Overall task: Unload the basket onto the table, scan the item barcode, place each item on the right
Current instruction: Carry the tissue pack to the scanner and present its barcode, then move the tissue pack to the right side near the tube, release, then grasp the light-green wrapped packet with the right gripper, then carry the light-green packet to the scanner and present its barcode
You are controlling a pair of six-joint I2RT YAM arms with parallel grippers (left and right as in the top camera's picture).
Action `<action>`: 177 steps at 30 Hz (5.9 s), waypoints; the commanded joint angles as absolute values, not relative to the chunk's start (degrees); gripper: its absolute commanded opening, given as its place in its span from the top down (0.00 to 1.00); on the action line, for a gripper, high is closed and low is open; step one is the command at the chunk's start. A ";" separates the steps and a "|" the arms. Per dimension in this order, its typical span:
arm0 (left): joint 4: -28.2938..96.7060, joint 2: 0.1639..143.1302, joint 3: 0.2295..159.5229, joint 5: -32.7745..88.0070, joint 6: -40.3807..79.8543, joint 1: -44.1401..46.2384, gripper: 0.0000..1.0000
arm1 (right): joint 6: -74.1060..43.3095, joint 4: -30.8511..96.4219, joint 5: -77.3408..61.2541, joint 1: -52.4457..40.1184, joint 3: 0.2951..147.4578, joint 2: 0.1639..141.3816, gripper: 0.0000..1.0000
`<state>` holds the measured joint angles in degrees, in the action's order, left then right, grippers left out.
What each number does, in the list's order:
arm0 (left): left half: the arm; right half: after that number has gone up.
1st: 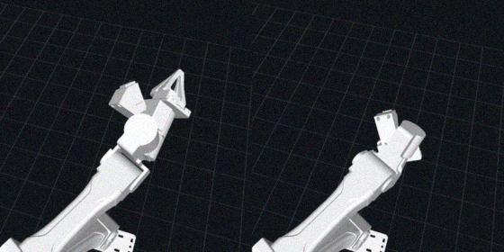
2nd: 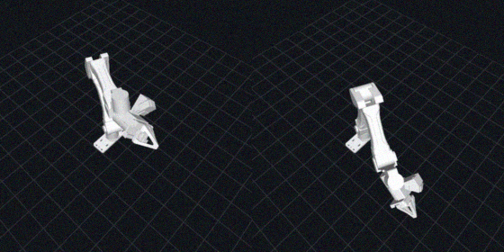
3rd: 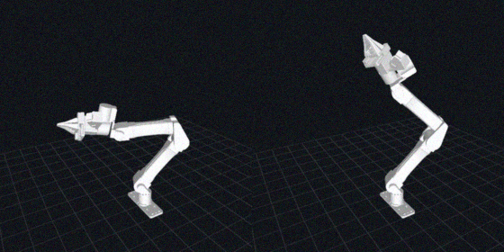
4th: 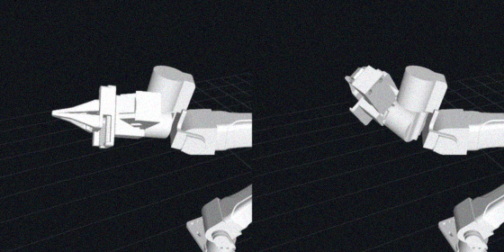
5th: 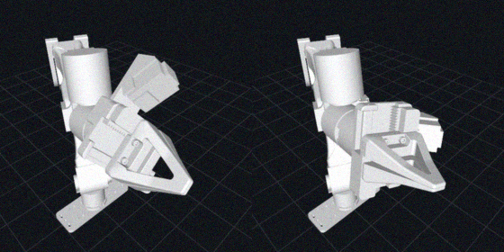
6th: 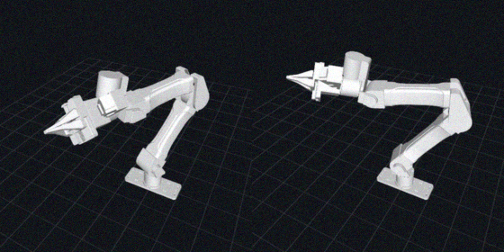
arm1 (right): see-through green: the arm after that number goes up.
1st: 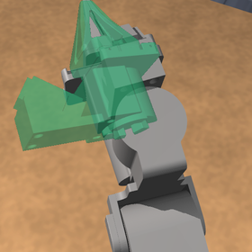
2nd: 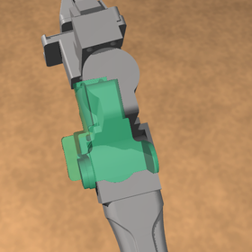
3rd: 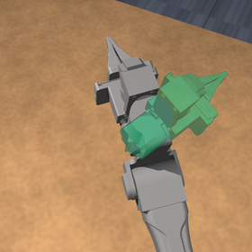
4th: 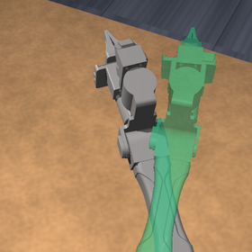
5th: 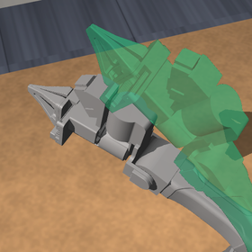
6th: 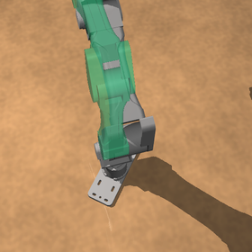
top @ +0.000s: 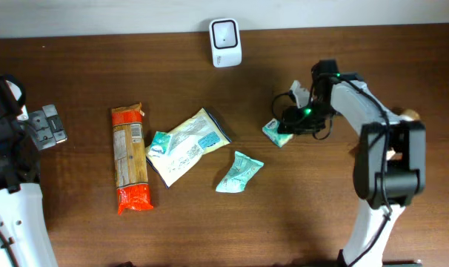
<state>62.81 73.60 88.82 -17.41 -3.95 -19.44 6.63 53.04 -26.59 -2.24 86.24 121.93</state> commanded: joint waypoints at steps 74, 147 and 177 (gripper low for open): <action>62.67 73.36 89.12 -17.82 -4.82 -19.66 0.01 | 43.07 14.35 30.70 -27.05 132.44 149.40 0.96; 62.92 73.36 89.12 -17.82 -4.84 -19.66 0.01 | 29.56 77.93 -34.15 -22.48 96.95 136.14 0.67; 62.92 73.36 89.12 -17.82 -4.82 -19.66 0.01 | -1.04 57.95 -41.34 -7.16 111.98 91.09 0.96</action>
<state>63.00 73.60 88.82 -17.41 -3.97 -19.44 -0.01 58.41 -41.25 -6.81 111.22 92.60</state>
